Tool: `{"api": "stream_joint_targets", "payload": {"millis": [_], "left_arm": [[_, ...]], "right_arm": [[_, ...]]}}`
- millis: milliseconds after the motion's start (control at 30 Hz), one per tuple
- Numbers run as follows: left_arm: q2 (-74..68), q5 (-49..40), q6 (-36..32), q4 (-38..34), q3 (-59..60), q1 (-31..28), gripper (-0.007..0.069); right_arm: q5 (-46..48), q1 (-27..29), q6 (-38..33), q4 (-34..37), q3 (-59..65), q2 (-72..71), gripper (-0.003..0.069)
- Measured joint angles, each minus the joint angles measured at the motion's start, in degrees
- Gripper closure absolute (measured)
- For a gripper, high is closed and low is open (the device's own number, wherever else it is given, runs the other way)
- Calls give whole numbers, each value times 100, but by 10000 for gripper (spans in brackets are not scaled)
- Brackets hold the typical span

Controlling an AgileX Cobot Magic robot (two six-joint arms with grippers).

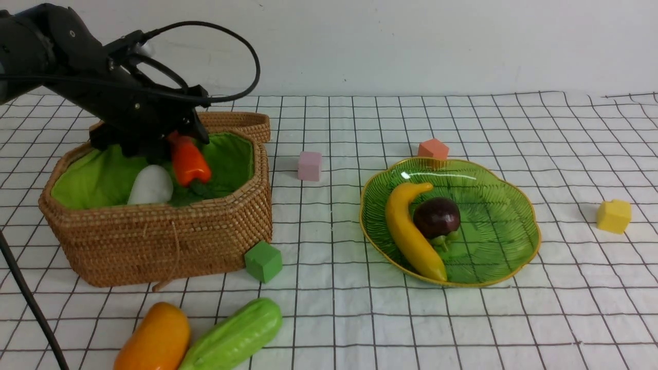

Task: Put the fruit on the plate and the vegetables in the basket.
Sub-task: Use the left arm to grab a carrot and put it into the left basket

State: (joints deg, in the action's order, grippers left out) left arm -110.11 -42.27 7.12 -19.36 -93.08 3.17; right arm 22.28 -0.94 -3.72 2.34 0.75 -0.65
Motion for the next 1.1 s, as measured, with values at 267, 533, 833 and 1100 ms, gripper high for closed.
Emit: {"api": "stream_joint_targets", "payload": {"millis": [267,533,833,1100], "left_arm": [[-2,-149,224,77,0,0,316],[978,-200,867,543,0,0,316],[1462,-247,3481,637,804,0,316],[1037,212,4748,901,1019,0,316]], "right_arm": [[0,0,0,0,0,0,432],[0,0,0,0,0,0,421],[0,0,0,0,0,0,421],[0,0,0,0,0,0,421]]}}
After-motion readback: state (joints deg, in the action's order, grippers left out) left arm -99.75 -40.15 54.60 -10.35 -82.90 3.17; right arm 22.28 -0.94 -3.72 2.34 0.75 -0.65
